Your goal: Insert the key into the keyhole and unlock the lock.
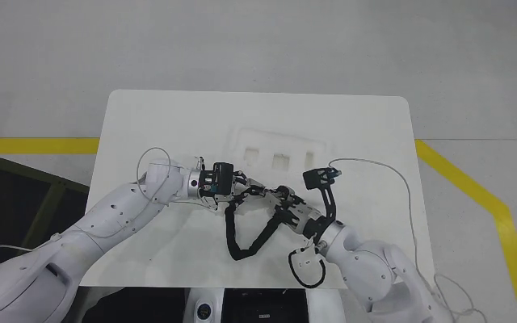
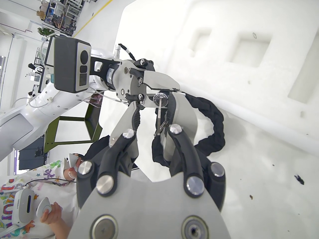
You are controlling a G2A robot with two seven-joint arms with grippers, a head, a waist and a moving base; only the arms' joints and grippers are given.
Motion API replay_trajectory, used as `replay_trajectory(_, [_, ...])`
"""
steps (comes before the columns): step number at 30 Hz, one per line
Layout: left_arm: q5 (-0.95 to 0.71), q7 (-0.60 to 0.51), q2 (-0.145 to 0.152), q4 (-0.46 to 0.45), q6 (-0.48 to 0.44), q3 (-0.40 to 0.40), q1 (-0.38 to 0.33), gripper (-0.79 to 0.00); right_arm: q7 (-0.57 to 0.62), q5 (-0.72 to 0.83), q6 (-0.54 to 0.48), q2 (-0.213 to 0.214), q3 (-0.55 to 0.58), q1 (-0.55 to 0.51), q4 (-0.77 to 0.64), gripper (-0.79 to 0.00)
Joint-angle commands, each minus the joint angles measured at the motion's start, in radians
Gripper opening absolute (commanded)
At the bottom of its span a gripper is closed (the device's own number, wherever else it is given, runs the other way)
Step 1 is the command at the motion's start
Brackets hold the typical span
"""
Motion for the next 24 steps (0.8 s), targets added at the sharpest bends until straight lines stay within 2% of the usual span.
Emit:
replay_trajectory(1, [0.0,0.0,0.0,0.0,0.0,0.0,0.0,-0.785,0.002,0.012,-0.007,0.002,0.02,-0.017,-0.012,-0.557])
replay_trajectory(8, [0.0,0.0,0.0,0.0,0.0,0.0,0.0,-0.785,0.0,0.017,-0.032,0.01,0.075,-0.071,-0.051,-0.542])
replay_trajectory(14, [0.0,0.0,0.0,0.0,0.0,0.0,0.0,-0.785,0.002,0.021,-0.04,0.012,0.099,-0.093,-0.068,-0.573])
replay_trajectory(16, [0.0,0.0,0.0,0.0,0.0,0.0,0.0,-0.785,0.003,0.021,-0.044,0.012,0.102,-0.096,-0.071,-0.628])
replay_trajectory(18, [0.0,0.0,0.0,0.0,0.0,0.0,0.0,-0.785,0.006,0.021,-0.049,0.012,0.101,-0.095,-0.072,-0.785])
replay_trajectory(24, [0.0,0.0,0.0,0.0,0.0,0.0,0.0,-0.785,0.009,0.017,-0.051,0.009,0.085,-0.08,-0.062,-0.785])
